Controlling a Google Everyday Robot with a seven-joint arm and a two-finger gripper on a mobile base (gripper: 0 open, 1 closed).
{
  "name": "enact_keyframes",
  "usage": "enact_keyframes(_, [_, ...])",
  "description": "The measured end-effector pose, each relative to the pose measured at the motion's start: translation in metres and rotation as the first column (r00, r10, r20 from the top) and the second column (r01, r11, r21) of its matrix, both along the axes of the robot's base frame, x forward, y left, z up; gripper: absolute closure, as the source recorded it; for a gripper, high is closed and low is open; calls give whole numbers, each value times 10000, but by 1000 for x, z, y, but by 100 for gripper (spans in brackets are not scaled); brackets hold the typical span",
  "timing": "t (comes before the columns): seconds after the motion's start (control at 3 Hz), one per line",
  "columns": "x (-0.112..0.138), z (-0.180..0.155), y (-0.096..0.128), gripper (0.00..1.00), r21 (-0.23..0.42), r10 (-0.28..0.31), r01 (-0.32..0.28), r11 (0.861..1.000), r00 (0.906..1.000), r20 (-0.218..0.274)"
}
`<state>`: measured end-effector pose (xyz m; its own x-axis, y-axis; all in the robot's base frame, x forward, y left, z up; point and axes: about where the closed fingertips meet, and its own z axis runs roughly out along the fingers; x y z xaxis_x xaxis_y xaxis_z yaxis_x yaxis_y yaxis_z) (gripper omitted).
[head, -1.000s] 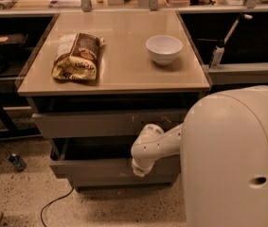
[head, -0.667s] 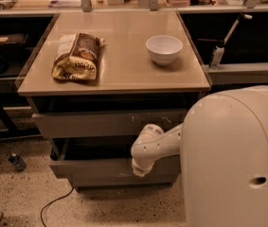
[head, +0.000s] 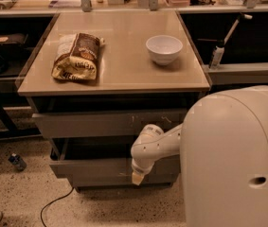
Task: Close middle drawer
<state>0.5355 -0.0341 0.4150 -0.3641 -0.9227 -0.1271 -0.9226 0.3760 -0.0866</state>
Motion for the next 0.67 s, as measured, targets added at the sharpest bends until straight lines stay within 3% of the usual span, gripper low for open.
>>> enact_keyframes(0.33, [0, 0, 0, 0, 0, 0, 0, 10000, 10000, -1])
enact_keyframes(0.67, [0, 0, 0, 0, 0, 0, 0, 10000, 10000, -1])
